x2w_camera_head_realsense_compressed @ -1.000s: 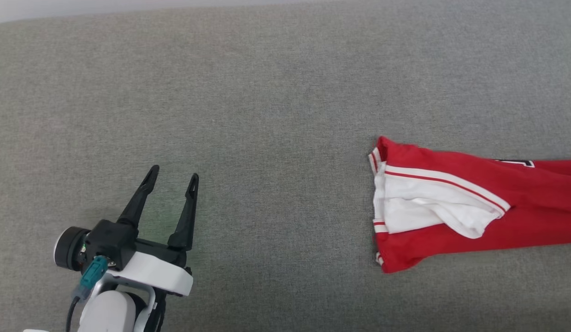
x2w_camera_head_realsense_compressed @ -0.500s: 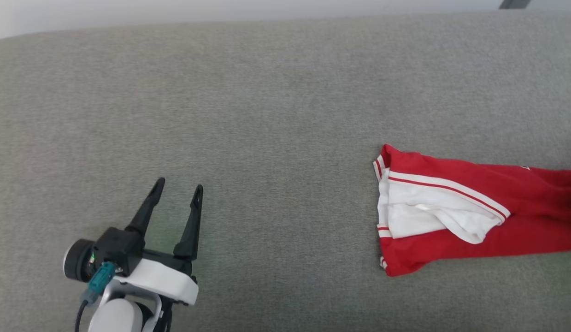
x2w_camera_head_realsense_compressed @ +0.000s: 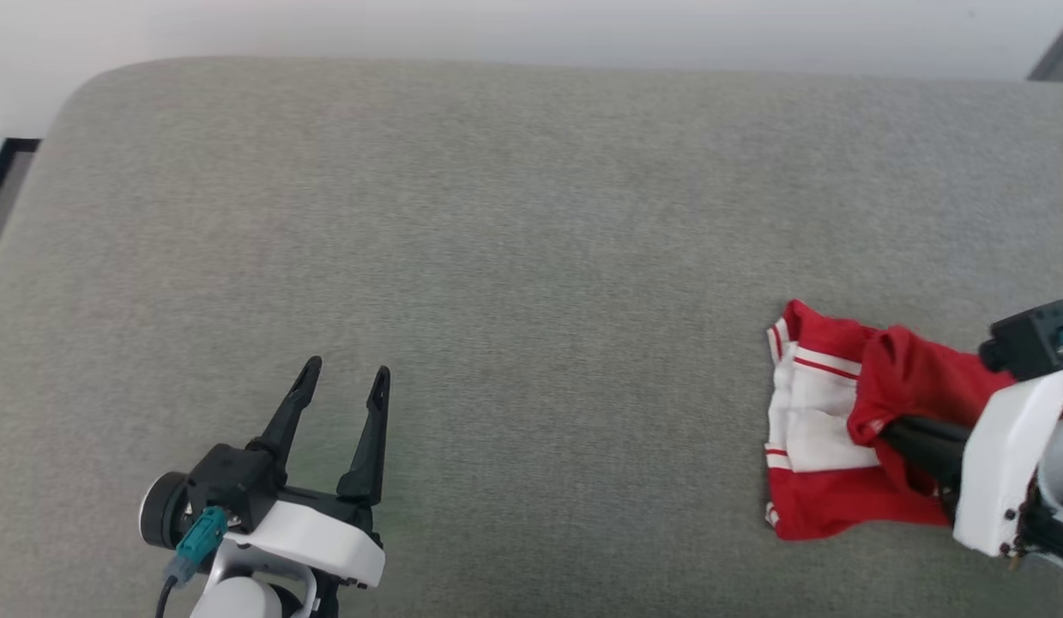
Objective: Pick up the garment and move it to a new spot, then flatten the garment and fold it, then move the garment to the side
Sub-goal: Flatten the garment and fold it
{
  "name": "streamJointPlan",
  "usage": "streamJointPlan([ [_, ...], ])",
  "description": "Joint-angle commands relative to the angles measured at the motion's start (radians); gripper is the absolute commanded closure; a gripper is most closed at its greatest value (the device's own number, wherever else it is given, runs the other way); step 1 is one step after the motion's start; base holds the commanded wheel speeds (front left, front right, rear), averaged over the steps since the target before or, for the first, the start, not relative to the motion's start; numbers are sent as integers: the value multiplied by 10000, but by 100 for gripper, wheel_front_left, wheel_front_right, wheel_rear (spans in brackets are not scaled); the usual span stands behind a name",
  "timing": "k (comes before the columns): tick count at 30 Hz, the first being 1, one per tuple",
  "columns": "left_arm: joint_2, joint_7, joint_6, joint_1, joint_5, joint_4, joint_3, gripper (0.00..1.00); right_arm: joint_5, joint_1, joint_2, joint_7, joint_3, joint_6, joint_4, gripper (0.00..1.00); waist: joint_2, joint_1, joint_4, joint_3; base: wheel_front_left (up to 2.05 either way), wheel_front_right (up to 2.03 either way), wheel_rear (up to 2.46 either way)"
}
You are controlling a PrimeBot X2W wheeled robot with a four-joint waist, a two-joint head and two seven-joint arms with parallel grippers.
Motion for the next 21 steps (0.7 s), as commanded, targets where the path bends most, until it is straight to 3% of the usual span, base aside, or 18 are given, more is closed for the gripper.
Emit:
streamJointPlan([
  [1,-39,-48,11,116,-29,-32,42,0,-141,93,44,80,58,-3,-85,100,-1,0,209,-126,0,0,0],
  [6,-140,-48,11,257,-15,-109,51,0,-757,-246,214,14,485,-3,-37,100,-1,0,440,-200,0,0,0],
  [11,-187,-48,10,207,-19,-23,-9,0,-1195,-699,584,-384,889,-2,676,100,-1,0,575,-228,0,0,0],
  [19,-200,-48,10,192,-133,124,-208,0,-1412,-1093,521,-1118,1490,-3,2060,98,-1,0,639,-312,0,0,0],
  [21,-175,-48,10,249,-138,162,-188,0,-1437,-1127,570,-1368,1555,-3,2202,24,-1,0,573,-373,0,0,0],
])
